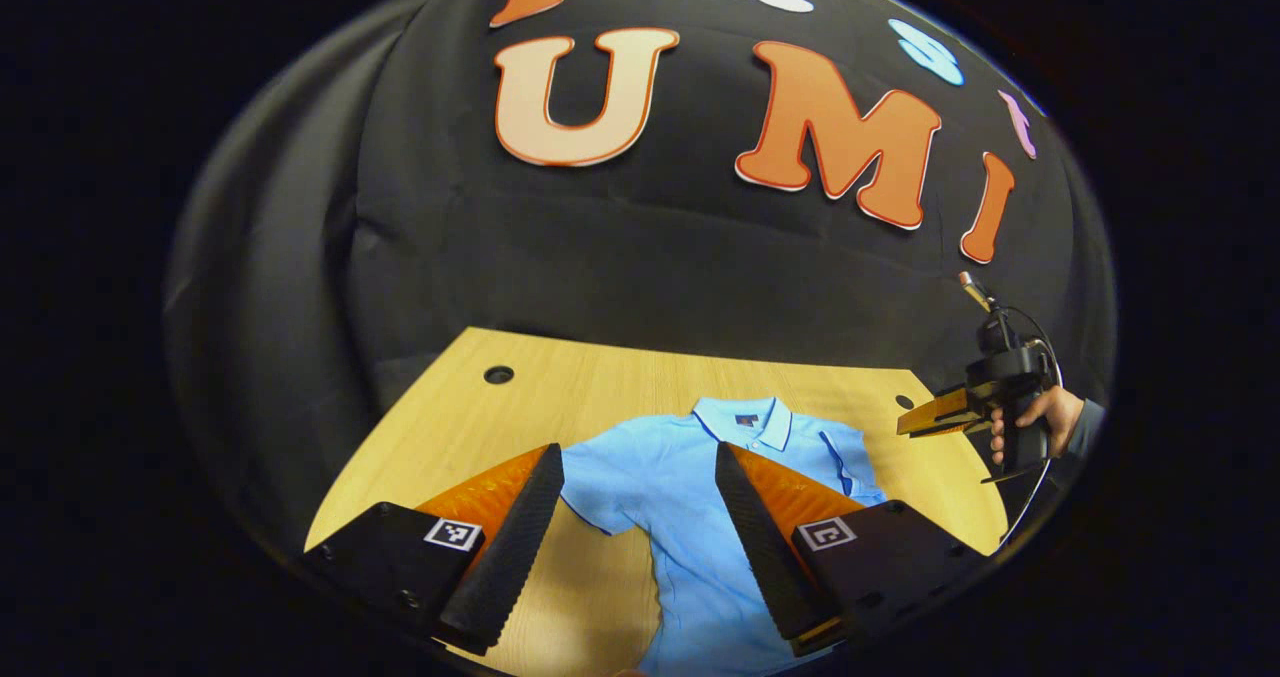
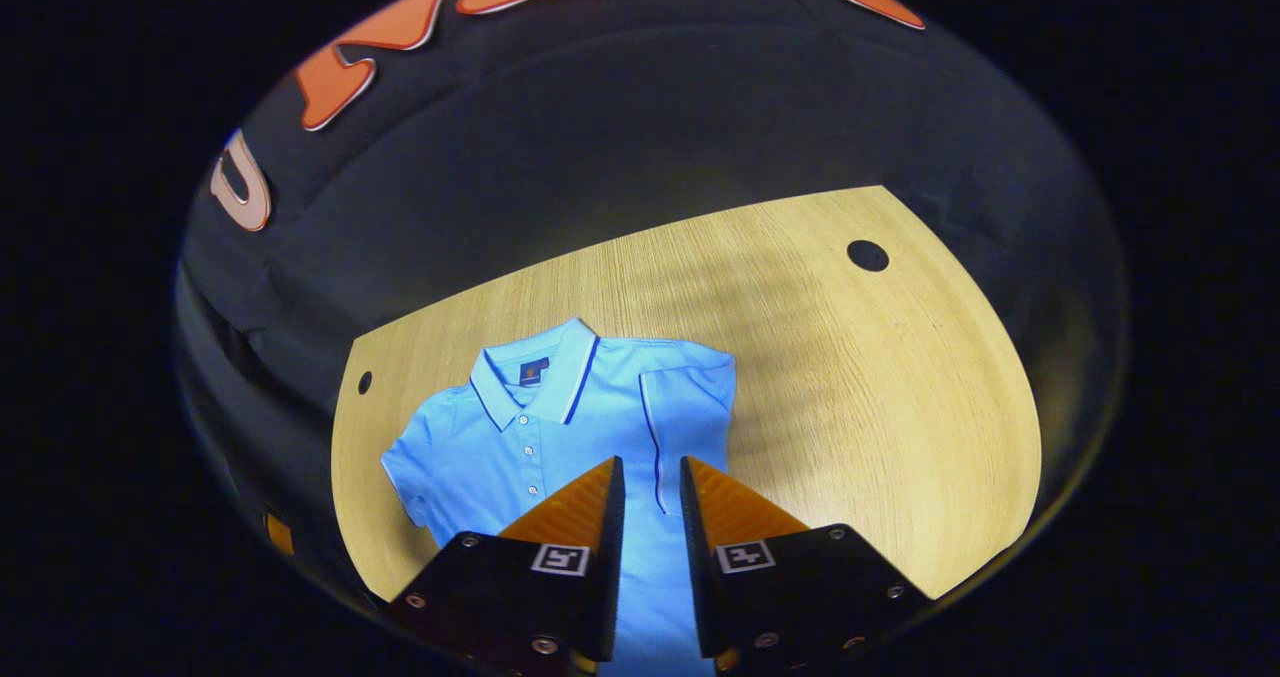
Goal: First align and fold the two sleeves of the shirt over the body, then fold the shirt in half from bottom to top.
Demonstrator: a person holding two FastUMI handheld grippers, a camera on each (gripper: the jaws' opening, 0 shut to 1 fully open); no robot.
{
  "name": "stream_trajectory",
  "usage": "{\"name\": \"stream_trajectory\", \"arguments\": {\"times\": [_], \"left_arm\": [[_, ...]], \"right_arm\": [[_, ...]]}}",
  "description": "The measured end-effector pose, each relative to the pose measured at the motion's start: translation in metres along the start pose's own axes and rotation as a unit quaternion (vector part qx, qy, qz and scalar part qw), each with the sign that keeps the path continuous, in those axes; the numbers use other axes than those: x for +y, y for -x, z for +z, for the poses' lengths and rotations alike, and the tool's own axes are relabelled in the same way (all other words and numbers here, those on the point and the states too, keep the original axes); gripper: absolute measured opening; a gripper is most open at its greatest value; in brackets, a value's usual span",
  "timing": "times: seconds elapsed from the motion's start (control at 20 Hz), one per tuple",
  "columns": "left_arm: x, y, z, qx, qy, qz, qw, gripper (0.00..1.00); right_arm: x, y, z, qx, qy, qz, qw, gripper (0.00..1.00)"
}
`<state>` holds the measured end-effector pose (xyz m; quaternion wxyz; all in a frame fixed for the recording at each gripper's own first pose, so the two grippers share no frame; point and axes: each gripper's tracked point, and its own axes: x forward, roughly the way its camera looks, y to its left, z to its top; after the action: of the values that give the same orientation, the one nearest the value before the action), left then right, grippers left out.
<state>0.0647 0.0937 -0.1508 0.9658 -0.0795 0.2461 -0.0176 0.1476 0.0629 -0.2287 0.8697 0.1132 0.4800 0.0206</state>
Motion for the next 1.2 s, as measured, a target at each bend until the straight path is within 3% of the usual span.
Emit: {"name": "stream_trajectory", "arguments": {"times": [0.1, 0.3, 0.5, 0.75, 1.15, 1.2], "left_arm": [[0.016, -0.018, -0.008, 0.035, -0.008, 0.011, 0.999, 1.00], [0.029, -0.050, -0.015, 0.070, -0.028, -0.007, 0.997, 0.99], [0.036, -0.084, -0.036, 0.145, 0.004, -0.015, 0.989, 0.99], [0.054, -0.114, -0.072, 0.240, 0.071, 0.011, 0.968, 1.00], [0.075, -0.154, -0.125, 0.350, 0.112, 0.070, 0.927, 1.00], [0.078, -0.159, -0.130, 0.357, 0.110, 0.078, 0.924, 0.96]], "right_arm": [[0.001, 0.016, -0.006, -0.010, -0.004, -0.004, 1.000, 0.47], [0.005, 0.050, -0.018, -0.049, -0.012, -0.009, 0.999, 0.64], [-0.008, 0.087, -0.038, -0.080, -0.003, -0.027, 0.996, 0.83], [-0.043, 0.117, -0.060, -0.111, 0.025, -0.059, 0.992, 0.93], [-0.053, 0.167, -0.068, -0.174, 0.027, -0.062, 0.982, 0.96], [-0.055, 0.172, -0.067, -0.178, 0.027, -0.063, 0.982, 0.96]]}}
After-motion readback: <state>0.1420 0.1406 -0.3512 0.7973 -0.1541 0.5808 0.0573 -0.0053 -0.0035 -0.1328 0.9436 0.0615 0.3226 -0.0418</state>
